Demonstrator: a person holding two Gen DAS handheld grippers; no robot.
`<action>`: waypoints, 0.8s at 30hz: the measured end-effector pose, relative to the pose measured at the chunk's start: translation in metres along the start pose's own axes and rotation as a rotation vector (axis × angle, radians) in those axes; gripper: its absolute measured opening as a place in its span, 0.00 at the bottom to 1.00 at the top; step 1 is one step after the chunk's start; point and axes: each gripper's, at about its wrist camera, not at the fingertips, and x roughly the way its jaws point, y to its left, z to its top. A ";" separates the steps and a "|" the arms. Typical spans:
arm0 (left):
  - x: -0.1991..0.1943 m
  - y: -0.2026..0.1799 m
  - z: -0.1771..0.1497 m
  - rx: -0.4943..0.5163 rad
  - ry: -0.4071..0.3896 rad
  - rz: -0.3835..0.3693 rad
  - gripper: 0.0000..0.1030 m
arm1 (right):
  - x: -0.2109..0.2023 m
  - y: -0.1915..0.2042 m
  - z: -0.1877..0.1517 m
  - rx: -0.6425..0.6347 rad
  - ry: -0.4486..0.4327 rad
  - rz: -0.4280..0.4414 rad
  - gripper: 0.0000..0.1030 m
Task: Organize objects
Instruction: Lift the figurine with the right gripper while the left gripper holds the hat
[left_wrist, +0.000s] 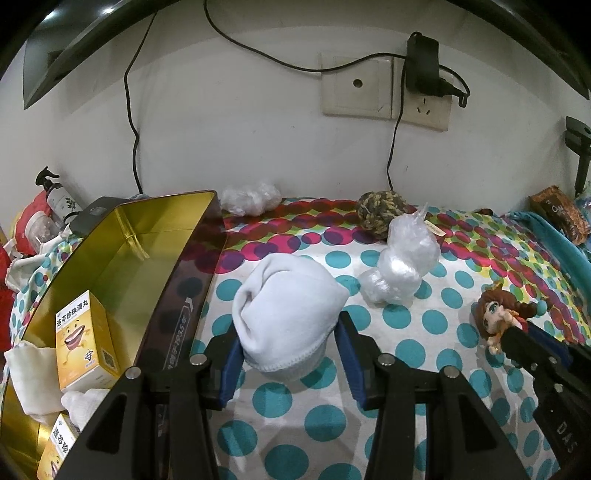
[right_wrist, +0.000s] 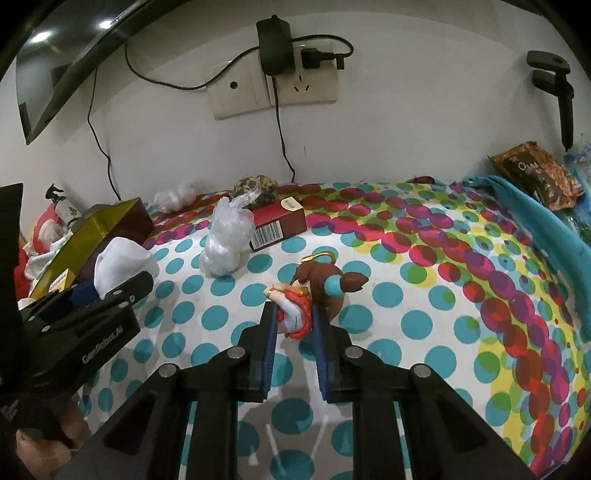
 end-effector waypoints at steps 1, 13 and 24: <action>0.000 0.000 0.000 0.001 0.000 0.001 0.46 | -0.001 -0.001 -0.001 0.004 -0.001 0.002 0.17; 0.000 0.000 0.001 0.004 0.000 0.000 0.47 | -0.010 -0.018 -0.012 0.060 0.035 0.043 0.39; 0.001 -0.001 0.003 0.004 0.011 -0.003 0.47 | 0.020 -0.008 0.006 -0.005 0.090 -0.006 0.45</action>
